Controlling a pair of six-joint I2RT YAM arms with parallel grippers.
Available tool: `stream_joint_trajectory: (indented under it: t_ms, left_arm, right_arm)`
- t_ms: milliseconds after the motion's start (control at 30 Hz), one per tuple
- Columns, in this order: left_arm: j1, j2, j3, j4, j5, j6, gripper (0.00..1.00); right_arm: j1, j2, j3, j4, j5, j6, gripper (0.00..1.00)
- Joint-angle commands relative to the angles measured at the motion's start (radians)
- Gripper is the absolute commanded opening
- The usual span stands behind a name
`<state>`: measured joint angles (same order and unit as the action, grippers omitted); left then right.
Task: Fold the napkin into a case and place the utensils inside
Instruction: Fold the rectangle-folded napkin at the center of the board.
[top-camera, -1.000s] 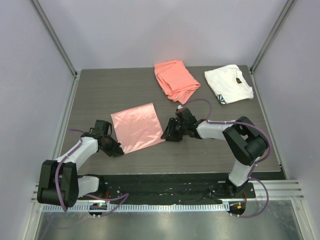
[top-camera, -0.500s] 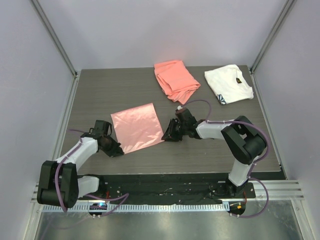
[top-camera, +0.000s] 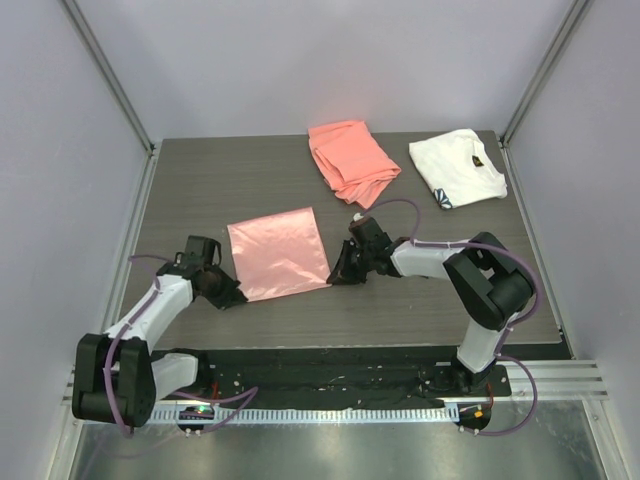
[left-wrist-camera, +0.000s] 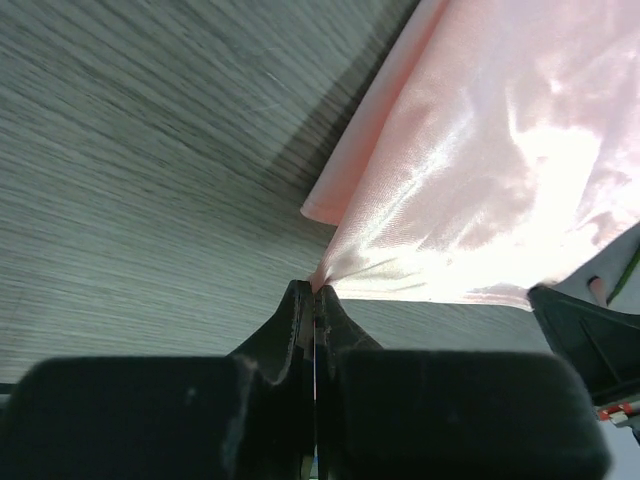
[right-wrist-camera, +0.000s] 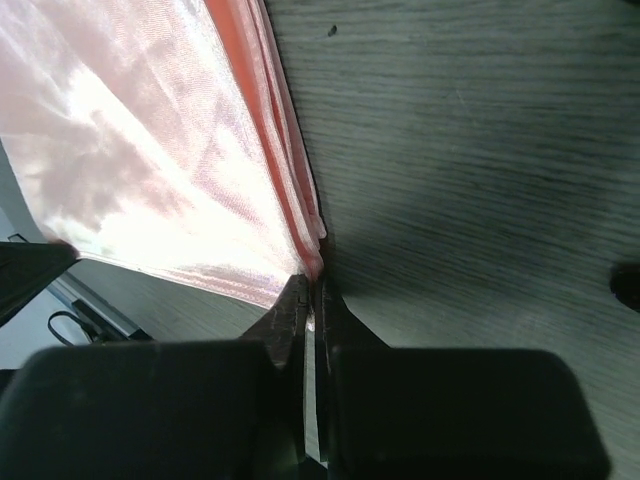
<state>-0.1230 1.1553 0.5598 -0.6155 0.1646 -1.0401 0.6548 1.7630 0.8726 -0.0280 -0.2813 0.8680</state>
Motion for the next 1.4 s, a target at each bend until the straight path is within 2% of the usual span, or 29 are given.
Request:
stream_joint_trajectory:
  t_ms: [0, 333, 600, 700, 833, 1000, 1033, 1133, 1233, 1367]
  left_arm:
    - [0.005, -0.054, 0.060, -0.049, -0.013, 0.014, 0.00]
    - [0.005, -0.100, 0.187, -0.122, -0.025, 0.032, 0.00]
    - [0.008, -0.048, 0.253, -0.038, -0.028, 0.058, 0.00]
    - [0.040, 0.016, 0.324, 0.036, -0.062, 0.072, 0.00]
    - [0.103, 0.156, 0.496, 0.138, -0.057, 0.086, 0.00]
    - [0.174, 0.371, 0.696, 0.232, -0.004, 0.087, 0.00]
    - [0.177, 0.444, 0.765, 0.244, -0.005, 0.095, 0.00]
    - [0.197, 0.558, 0.873, 0.278, 0.007, 0.086, 0.00]
    - [0.207, 0.630, 0.943, 0.336, 0.044, 0.080, 0.00]
    - [0.210, 0.742, 1.011, 0.430, 0.159, 0.058, 0.00]
  right_arm:
    - [0.006, -0.054, 0.031, -0.084, 0.030, -0.032, 0.01]
    - [0.005, -0.108, 0.097, -0.145, -0.010, -0.052, 0.01]
    - [-0.009, -0.068, 0.236, -0.155, -0.010, -0.115, 0.01]
    - [-0.030, 0.009, 0.380, -0.153, 0.016, -0.173, 0.01]
    - [-0.072, 0.174, 0.709, -0.176, 0.040, -0.291, 0.01]
    - [-0.104, 0.441, 1.067, -0.219, 0.010, -0.337, 0.01]
    - [-0.112, 0.476, 1.170, -0.222, 0.010, -0.340, 0.01]
    - [-0.132, 0.581, 1.339, -0.225, -0.004, -0.333, 0.01]
    - [-0.150, 0.670, 1.471, -0.224, -0.041, -0.322, 0.01]
    - [-0.165, 0.702, 1.508, -0.181, -0.070, -0.316, 0.01]
